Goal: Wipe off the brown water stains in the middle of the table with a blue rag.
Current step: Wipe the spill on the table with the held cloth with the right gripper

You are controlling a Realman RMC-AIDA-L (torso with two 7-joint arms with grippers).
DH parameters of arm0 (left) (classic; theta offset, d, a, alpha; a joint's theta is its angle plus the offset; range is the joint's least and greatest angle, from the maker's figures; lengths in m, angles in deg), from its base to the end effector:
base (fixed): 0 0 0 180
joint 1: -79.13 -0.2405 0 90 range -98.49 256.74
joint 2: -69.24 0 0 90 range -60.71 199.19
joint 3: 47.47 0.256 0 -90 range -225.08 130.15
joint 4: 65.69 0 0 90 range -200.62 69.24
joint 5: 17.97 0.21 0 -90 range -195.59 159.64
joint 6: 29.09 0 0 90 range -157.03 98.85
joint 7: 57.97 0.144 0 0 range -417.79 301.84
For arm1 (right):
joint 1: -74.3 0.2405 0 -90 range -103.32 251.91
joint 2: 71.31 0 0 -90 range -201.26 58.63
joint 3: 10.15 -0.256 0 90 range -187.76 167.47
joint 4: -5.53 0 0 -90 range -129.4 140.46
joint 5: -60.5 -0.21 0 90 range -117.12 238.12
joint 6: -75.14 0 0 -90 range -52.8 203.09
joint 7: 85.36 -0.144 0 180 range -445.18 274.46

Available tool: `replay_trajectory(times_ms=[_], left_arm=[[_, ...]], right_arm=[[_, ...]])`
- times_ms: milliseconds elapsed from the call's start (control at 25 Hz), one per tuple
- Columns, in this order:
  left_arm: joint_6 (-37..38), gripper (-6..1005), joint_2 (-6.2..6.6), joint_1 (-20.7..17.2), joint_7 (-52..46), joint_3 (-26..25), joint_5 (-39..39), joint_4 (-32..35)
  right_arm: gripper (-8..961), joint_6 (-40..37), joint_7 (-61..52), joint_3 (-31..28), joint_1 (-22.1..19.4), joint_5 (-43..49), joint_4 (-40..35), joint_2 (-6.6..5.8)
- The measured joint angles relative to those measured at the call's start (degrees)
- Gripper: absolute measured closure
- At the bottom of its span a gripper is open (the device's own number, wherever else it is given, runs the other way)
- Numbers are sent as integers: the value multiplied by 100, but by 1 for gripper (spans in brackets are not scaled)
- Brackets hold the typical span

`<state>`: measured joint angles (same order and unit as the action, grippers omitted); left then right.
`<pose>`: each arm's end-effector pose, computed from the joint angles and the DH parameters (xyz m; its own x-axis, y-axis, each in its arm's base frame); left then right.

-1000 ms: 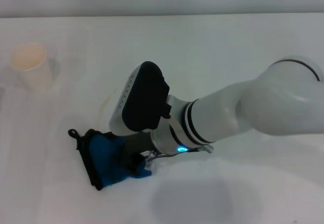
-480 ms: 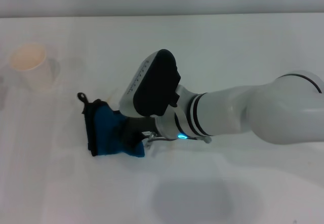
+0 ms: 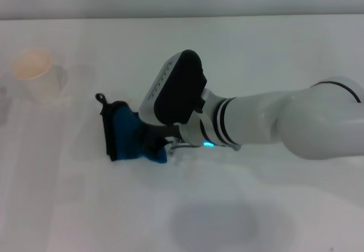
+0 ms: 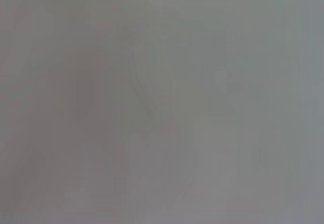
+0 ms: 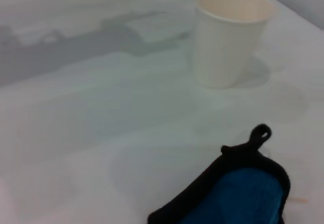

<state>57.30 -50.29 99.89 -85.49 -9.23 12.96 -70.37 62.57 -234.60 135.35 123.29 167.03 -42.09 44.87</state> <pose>-0.3674 0.2708 0.0337 0.4407 -0.2398 0.8650 0.8956 0.0527 -0.4417 0.1391 0.3405 -0.1819 0.9636 -0.2623 -0.0511 -0.2610 -0.8825 -0.3913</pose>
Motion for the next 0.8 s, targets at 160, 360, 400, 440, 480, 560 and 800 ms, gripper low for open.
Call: replay_trajectory(times_ms=[160,360,400,440,480,560,800], left_arm=[[2,139,-3,-2,0,0,0,-2],[67,139,-8,-17,0,0,0,-4],[74,139,-8,-17,0,0,0,-5],[83,139,-9,-16,0,0,0,-8],[84,139,-9,-11,0,0,2,-10],[86,139,-9,-5,0,0,6,-16],[89,139,-9,9,0,0,8,-78]], right_arm=[[898,145,0,-24,98,3,244,0],[898,365,0,-193,184,29,512,0],[898,412,0,-213,208,30,567,0],[898,484,0,-230,238,31,651,0],[898,562,0,-240,269,30,743,1],[898,716,0,-245,314,18,895,0],[897,868,0,-231,427,3,1019,0]])
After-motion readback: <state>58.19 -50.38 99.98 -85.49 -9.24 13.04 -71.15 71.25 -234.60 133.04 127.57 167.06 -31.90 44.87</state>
